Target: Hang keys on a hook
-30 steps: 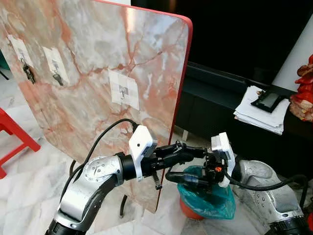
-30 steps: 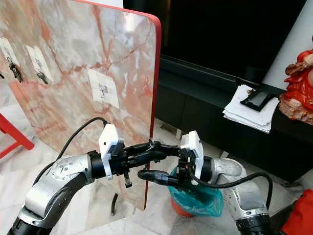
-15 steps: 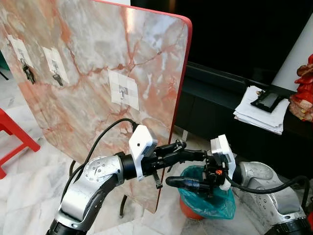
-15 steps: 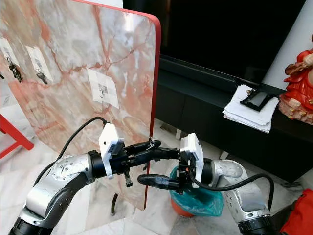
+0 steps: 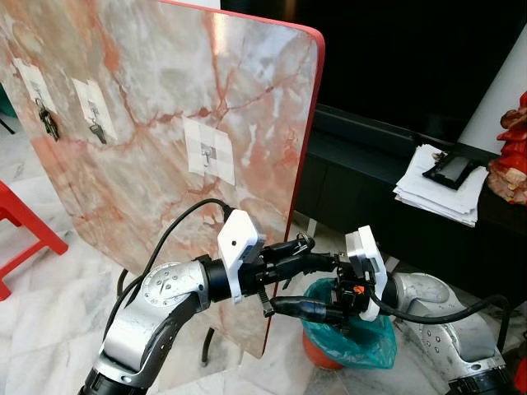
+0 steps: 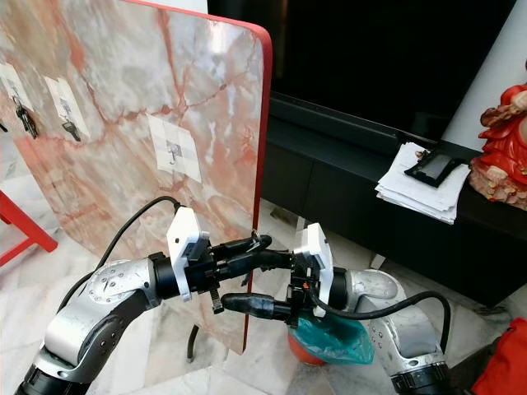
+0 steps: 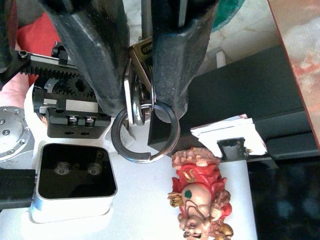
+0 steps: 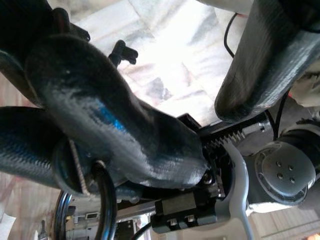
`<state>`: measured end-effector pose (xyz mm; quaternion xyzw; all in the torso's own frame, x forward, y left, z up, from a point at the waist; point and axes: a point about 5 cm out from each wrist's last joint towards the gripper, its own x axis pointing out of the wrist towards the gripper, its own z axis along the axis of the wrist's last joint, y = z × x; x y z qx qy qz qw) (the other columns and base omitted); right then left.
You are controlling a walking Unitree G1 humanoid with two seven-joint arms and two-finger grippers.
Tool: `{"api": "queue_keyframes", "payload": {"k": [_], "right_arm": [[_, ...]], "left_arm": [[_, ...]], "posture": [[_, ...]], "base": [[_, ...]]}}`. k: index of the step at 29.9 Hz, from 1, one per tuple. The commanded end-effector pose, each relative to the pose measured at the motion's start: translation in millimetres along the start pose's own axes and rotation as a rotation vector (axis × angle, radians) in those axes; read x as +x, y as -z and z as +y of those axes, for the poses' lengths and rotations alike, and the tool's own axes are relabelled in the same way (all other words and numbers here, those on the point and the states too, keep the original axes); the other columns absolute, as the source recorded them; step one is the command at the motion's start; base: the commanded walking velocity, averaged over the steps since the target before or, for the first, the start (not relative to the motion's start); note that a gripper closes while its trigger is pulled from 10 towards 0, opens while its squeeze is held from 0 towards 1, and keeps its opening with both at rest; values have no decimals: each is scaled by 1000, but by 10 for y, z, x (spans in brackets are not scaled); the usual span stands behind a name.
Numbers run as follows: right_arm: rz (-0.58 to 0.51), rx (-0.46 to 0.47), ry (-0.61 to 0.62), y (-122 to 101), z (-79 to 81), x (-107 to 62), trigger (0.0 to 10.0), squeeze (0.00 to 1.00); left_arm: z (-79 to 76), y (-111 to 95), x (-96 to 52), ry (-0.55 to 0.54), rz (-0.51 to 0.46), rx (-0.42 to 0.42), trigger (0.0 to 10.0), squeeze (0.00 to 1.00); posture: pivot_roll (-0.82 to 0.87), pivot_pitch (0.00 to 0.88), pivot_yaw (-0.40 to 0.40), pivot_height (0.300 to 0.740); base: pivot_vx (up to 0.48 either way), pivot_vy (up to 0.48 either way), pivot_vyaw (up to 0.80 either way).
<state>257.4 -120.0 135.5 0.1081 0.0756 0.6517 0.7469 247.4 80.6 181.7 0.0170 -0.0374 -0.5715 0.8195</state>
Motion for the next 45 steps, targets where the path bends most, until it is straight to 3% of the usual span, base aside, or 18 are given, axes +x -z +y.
{"api": "queue_keyframes", "payload": {"k": [1,4,6,9,10,45], "right_arm": [[-22,-24,-20,-69,35,30,10000,0],[-27,-19,-16,-74,37,40,10000,0],[-27,-20,-15,-74,38,45,9451,0],[-22,-18,-5,-65,31,55,2039,0],[-22,-16,-4,-63,30,55,0,0],[-16,-12,33,-30,-15,20,0,0]], "left_arm": [[4,-29,27,8,-4,24,10000,0],[5,-29,29,8,-4,24,10000,0],[5,-29,29,9,-4,24,10000,0],[6,-28,29,10,-4,22,10000,0],[6,-28,29,9,-4,23,10000,0],[15,-47,39,12,-2,32,10000,0]], "posture": [[-26,0,-97,740],[-25,0,-97,740],[-25,0,-95,740],[-25,0,-95,740],[-25,0,-95,740],[-18,0,-92,740]], "base": [[0,0,0],[0,0,0],[0,0,0],[0,0,0],[0,0,0],[0,0,0]]}}
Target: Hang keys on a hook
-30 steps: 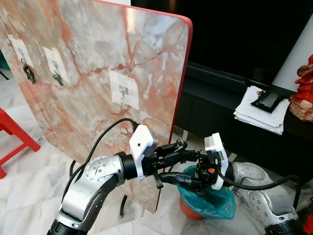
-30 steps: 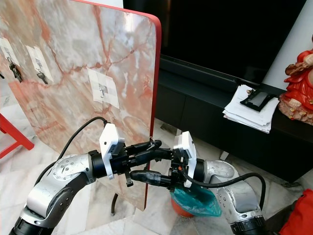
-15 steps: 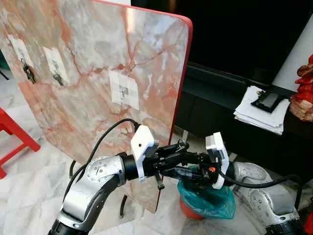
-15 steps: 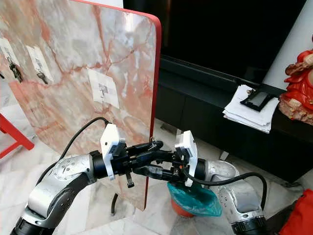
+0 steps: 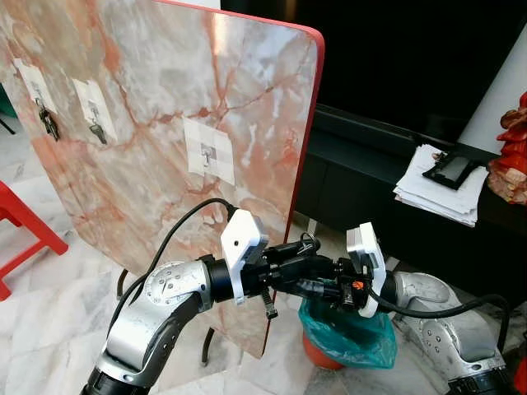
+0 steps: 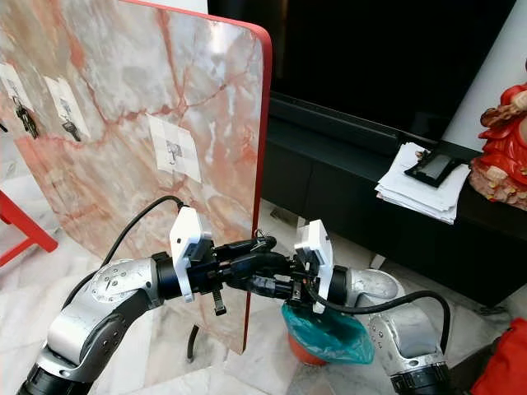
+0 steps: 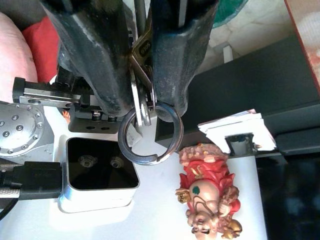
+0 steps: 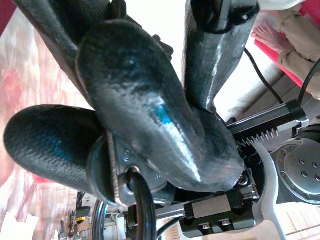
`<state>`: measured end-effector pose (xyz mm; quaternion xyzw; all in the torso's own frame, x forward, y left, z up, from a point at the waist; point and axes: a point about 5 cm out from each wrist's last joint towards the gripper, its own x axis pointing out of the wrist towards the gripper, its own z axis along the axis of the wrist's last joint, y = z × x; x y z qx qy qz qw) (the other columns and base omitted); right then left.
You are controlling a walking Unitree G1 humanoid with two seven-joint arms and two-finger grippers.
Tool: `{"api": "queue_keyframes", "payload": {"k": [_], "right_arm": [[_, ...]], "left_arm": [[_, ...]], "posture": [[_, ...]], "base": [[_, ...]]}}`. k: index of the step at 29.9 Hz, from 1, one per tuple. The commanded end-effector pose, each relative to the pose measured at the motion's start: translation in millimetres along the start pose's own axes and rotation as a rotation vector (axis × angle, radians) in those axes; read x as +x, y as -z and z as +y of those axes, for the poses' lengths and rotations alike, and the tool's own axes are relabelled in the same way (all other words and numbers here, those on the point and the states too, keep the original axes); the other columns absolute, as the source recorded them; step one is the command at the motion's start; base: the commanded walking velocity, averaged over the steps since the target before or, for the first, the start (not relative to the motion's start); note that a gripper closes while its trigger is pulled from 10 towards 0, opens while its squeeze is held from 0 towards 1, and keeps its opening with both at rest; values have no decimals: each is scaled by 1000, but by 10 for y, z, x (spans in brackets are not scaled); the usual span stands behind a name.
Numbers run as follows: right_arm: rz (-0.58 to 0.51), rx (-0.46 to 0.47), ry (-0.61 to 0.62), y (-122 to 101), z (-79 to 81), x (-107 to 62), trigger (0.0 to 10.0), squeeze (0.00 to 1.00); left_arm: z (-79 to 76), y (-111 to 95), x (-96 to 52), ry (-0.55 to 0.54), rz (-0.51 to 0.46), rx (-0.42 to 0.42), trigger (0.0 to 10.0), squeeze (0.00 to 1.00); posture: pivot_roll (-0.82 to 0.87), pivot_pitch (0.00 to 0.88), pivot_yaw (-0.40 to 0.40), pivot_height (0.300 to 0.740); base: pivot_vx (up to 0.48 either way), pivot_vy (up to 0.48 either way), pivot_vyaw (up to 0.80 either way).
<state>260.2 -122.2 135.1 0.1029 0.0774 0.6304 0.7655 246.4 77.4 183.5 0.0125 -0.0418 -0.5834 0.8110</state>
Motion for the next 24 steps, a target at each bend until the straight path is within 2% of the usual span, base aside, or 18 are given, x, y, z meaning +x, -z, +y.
{"api": "queue_keyframes", "payload": {"k": [1,13,14,15,16,24], "right_arm": [[-19,-6,-23,-27,15,35,0,0],[-10,-12,6,-15,-13,5,0,0],[-10,-12,7,-15,-14,4,0,0],[-9,-13,9,-15,-17,2,0,0],[-9,-13,12,-14,-21,0,0,0],[-8,-18,25,-18,-46,-14,0,0]], "left_arm": [[33,-29,12,-15,13,35,10000,0],[37,16,28,-28,51,58,10000,0],[38,16,27,-28,51,57,10000,141],[41,14,26,-31,49,56,10000,639],[46,11,25,-33,48,54,10000,1000],[51,3,18,-35,45,51,10000,1000]], "posture": [[-18,0,-92,740],[-20,0,-93,740],[-21,0,-93,740],[-21,0,-93,740],[-21,0,-93,740],[-19,0,-96,740]], "base": [[0,0,0],[0,0,0],[0,0,0],[0,0,0],[0,0,0],[0,0,0]]}}
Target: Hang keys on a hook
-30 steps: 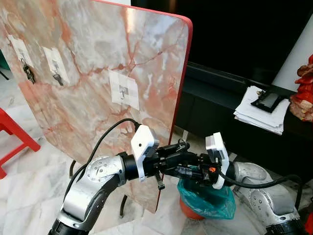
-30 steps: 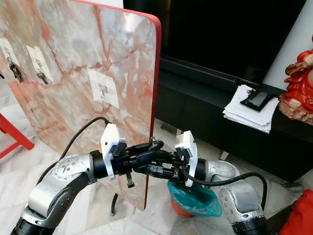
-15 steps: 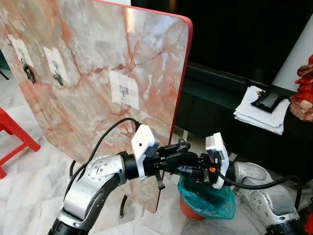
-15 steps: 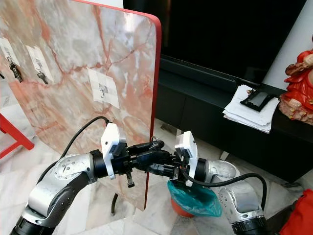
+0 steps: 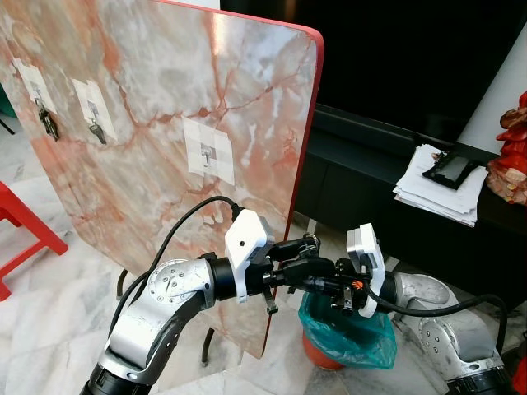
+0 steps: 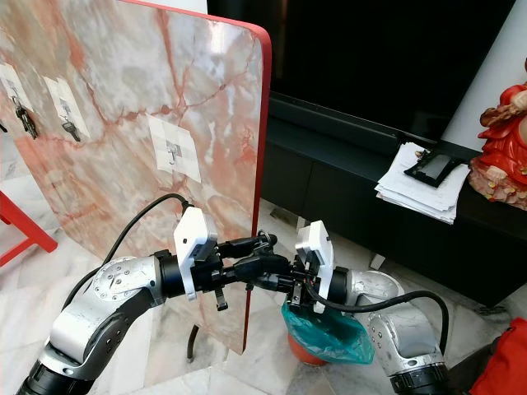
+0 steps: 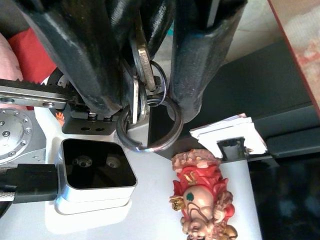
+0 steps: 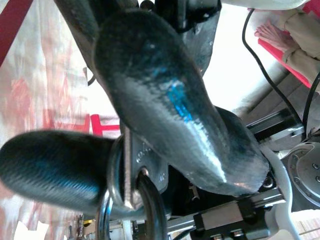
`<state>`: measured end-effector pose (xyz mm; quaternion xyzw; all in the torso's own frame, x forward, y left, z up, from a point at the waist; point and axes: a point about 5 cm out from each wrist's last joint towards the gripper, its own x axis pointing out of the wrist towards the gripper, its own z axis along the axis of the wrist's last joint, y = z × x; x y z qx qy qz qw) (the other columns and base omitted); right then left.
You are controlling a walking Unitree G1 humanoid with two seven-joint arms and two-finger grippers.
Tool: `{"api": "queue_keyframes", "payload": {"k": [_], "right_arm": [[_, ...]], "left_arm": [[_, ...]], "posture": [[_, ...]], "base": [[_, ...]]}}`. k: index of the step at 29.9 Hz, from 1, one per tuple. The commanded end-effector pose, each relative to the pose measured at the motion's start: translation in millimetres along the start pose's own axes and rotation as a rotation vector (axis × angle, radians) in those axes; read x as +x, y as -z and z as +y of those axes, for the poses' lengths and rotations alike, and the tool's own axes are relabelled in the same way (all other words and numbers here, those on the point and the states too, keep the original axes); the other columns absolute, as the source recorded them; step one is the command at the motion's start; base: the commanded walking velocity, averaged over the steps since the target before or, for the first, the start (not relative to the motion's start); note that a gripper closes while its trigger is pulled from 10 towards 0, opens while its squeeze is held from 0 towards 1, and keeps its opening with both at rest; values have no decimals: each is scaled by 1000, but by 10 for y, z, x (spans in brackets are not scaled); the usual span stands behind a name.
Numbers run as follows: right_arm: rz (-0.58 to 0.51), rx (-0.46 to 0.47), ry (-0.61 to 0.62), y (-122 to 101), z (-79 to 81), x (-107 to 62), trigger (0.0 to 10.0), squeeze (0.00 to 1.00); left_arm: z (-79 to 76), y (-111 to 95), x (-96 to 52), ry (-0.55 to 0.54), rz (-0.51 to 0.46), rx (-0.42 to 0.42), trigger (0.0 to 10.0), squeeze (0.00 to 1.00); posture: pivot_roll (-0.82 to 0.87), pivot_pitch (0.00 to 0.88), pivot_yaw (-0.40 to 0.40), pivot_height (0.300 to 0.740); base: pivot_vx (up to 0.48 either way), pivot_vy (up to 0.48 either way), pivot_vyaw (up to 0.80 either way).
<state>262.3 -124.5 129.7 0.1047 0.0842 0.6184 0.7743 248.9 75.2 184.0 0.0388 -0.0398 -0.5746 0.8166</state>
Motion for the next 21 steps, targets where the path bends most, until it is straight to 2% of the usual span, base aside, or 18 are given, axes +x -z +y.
{"api": "queue_keyframes", "payload": {"k": [1,8,9,10,13,14,15,16,17,21], "right_arm": [[-12,-30,-2,-65,-14,3,0,0],[-11,-35,3,-72,-24,-1,0,0],[-12,-35,4,-72,-24,-3,0,0],[-11,-36,5,-72,-25,-4,0,0],[-9,-37,7,-71,-29,-6,0,0],[-9,-37,7,-72,-31,-9,0,0],[-9,-38,7,-72,-32,-10,0,0],[-10,-38,8,-73,-33,-12,0,0],[-10,-38,8,-76,-35,-13,0,0],[-11,-41,10,-83,-38,-14,0,0]], "left_arm": [[36,5,-12,-16,11,10,10000,1000],[42,4,-16,-20,17,11,10000,1000],[42,6,-15,-21,19,10,10000,129],[42,9,-14,-22,20,10,10000,0],[45,30,-20,-23,34,-3,10000,0],[50,46,-28,-27,46,-16,8980,0],[52,51,-31,-29,49,-21,8980,0],[58,57,-34,-36,51,-30,4941,0],[64,62,-39,-44,53,-42,0,0],[50,60,-47,-30,54,-42,0,0]], "posture": [[-18,0,-96,740],[-19,0,-96,740],[-20,0,-96,740],[-20,0,-96,740],[-19,0,-96,740],[-19,0,-96,740],[-19,0,-96,740],[-19,0,-96,740],[-20,0,-95,740],[-20,0,-95,740]], "base": [[0,0,0],[0,0,0],[0,0,0],[0,0,0],[0,0,0],[0,0,0],[0,0,0],[0,0,0],[0,0,0],[0,0,0]]}}
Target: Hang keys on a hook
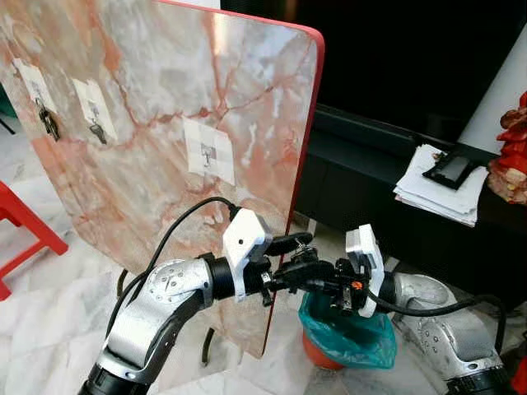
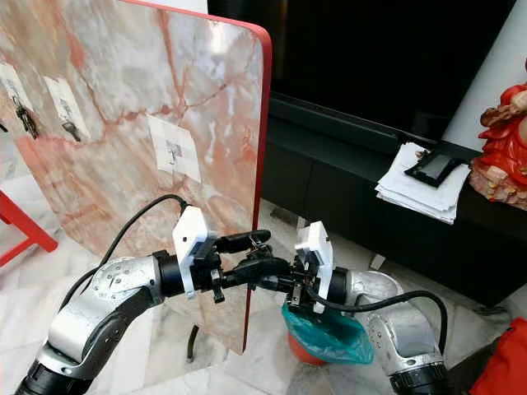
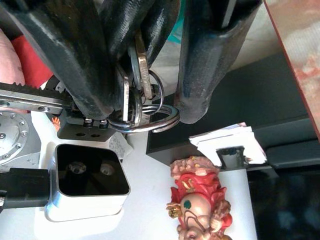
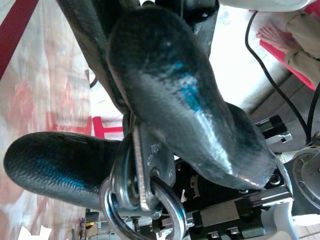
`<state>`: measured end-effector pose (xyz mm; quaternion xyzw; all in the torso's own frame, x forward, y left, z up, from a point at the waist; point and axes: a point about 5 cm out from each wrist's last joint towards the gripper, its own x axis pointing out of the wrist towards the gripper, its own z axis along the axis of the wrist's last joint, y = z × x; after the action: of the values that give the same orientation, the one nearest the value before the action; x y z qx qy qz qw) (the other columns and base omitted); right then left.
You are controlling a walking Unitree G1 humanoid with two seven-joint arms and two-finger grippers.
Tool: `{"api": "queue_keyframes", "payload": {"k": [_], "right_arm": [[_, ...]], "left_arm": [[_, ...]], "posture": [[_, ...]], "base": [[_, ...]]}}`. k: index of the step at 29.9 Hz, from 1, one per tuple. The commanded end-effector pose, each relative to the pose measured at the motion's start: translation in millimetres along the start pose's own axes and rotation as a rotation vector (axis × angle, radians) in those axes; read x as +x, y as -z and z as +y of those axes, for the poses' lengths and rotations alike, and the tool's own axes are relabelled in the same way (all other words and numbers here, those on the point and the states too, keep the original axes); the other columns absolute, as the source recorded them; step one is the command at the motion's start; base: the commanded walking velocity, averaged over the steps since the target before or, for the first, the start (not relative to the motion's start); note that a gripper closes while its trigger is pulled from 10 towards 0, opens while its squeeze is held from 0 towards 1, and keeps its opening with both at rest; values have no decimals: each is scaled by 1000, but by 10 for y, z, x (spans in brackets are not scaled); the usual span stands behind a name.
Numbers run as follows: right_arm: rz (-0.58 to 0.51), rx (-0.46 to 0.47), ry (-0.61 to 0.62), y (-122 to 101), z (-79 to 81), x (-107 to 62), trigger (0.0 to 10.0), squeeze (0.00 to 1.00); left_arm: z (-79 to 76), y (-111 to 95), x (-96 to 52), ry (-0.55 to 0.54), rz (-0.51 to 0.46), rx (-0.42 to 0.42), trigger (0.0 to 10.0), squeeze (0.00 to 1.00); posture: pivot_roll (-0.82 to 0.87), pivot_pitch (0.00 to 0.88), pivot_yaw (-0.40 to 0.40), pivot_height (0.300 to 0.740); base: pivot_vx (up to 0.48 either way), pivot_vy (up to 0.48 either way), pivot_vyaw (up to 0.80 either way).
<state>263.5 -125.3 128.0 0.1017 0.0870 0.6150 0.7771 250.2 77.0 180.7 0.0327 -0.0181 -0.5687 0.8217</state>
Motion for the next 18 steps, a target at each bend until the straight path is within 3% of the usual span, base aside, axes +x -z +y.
{"api": "queue_keyframes", "payload": {"k": [1,18], "right_arm": [[-18,-40,0,-96,-21,-10,0,0],[-17,-47,37,-105,-73,-45,0,0]], "left_arm": [[35,24,-32,-16,25,-8,0,0],[65,-6,-74,-12,30,-21,0,0]], "posture": [[-20,0,-95,740],[-17,0,-97,740]], "base": [[0,0,0],[0,0,0]]}}
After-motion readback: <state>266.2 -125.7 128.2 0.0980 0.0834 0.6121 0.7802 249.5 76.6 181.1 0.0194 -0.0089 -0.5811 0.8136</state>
